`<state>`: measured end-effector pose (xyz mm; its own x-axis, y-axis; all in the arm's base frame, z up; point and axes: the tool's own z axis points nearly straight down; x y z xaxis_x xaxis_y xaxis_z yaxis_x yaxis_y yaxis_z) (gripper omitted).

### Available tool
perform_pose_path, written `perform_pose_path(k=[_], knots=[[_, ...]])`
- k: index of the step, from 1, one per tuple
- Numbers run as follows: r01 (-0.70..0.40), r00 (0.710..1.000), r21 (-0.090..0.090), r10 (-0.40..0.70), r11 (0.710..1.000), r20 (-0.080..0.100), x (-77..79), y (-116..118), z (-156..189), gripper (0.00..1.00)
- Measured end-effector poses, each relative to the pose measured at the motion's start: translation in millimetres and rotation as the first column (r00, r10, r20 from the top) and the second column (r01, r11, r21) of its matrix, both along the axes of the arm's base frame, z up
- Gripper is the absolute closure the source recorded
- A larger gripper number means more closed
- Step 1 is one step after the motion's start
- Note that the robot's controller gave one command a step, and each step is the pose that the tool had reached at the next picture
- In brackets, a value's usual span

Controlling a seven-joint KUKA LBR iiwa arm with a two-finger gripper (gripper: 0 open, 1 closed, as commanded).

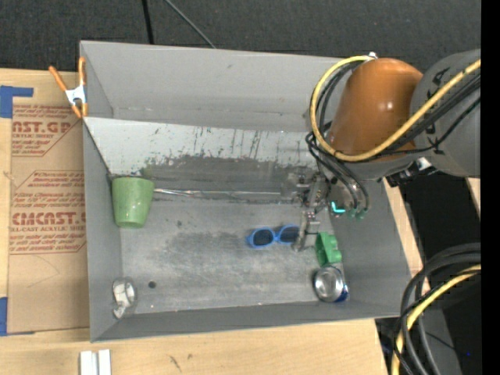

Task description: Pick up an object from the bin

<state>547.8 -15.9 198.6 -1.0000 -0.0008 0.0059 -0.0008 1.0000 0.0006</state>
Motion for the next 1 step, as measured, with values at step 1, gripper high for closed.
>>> perform_pose_path(k=[1], knots=[[0.069,0.998,0.0,-0.069,0.998,-0.001,-13.4,-5.7,-133.4,0.0]])
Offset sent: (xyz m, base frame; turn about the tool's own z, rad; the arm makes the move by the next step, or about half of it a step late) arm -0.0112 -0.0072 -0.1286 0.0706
